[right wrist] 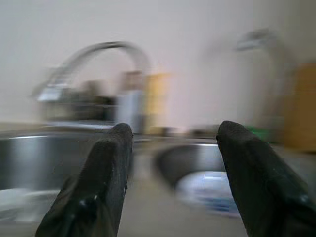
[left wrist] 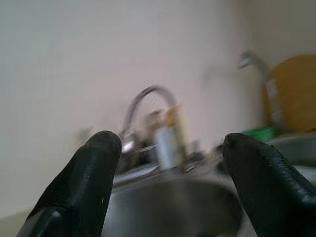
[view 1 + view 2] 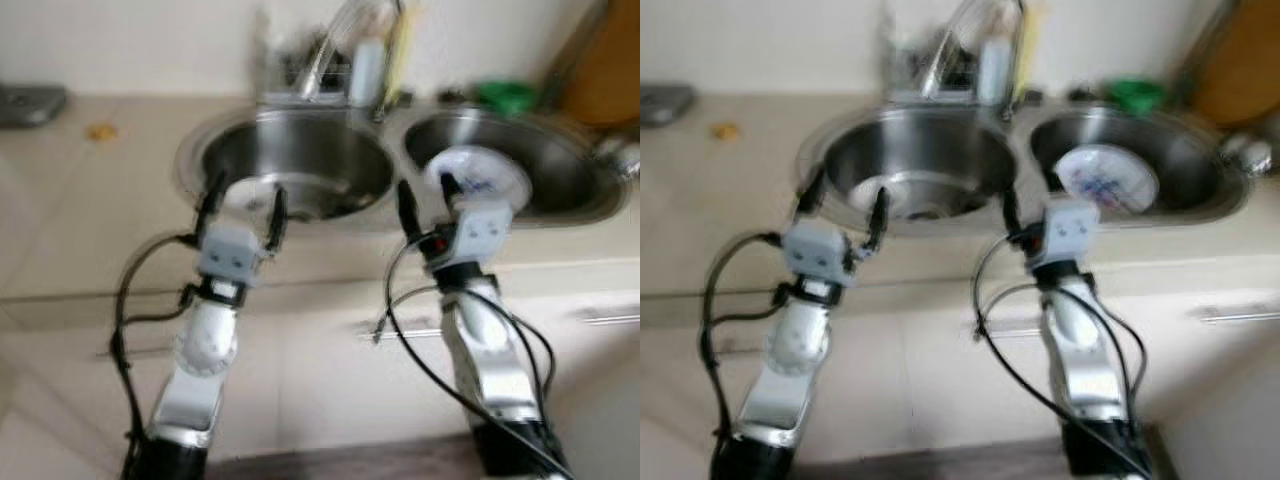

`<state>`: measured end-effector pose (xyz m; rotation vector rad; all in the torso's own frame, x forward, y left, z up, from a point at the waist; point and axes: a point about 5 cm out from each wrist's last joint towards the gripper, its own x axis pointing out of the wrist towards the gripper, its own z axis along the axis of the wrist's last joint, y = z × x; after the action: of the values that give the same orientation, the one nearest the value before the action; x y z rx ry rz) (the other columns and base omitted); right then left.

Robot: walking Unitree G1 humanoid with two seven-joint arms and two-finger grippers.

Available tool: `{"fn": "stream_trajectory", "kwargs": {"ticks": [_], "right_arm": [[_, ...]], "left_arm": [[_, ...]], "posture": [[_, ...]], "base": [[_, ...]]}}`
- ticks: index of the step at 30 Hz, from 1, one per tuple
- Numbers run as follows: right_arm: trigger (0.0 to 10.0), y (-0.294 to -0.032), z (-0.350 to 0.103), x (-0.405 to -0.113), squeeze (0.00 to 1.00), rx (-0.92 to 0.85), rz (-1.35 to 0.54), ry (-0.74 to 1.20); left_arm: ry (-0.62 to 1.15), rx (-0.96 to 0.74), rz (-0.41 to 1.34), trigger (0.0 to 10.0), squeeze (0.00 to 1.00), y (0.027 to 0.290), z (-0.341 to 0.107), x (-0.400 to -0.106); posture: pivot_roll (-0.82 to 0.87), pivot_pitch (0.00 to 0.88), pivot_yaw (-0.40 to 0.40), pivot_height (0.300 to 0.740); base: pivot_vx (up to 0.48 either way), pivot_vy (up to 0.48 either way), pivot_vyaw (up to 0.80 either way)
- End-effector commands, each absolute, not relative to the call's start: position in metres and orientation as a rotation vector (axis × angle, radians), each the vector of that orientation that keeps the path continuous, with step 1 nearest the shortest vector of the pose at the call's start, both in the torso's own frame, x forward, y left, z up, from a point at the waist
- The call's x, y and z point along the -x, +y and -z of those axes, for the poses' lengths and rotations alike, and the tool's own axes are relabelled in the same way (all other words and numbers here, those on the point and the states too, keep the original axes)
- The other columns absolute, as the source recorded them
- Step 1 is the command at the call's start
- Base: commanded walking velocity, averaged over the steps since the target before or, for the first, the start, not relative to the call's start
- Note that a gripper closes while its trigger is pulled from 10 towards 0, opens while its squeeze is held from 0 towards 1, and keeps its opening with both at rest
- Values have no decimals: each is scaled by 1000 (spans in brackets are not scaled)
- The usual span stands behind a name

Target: Kitchen organization

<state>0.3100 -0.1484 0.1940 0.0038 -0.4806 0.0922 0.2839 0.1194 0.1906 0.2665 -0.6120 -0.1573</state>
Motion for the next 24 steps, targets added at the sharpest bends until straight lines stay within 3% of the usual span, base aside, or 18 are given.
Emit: {"fn": "stream_trajectory", "kwargs": {"ticks": [1,9,17,24], "right_arm": [[10000,-144,-198,-308,0,-5,-96,-505],[10000,-149,-193,-307,0,-19,-53,-483],[10000,-149,-190,-306,0,-5,-48,-466],[10000,-152,-188,-307,0,-1,-29,-454]], "left_arm": [[-613,-284,160,10000,0,121,-191,-284],[-612,-282,167,10000,0,120,-190,-284],[-610,-277,175,10000,0,118,-189,-284],[-603,-281,183,10000,0,117,-187,-284]], "posture": [[30,0,-25,740],[25,0,-25,740],[23,0,-24,740],[20,0,-21,740]], "base": [[0,0,-800],[0,0,-800],[0,-363,-800],[0,0,-800]]}}
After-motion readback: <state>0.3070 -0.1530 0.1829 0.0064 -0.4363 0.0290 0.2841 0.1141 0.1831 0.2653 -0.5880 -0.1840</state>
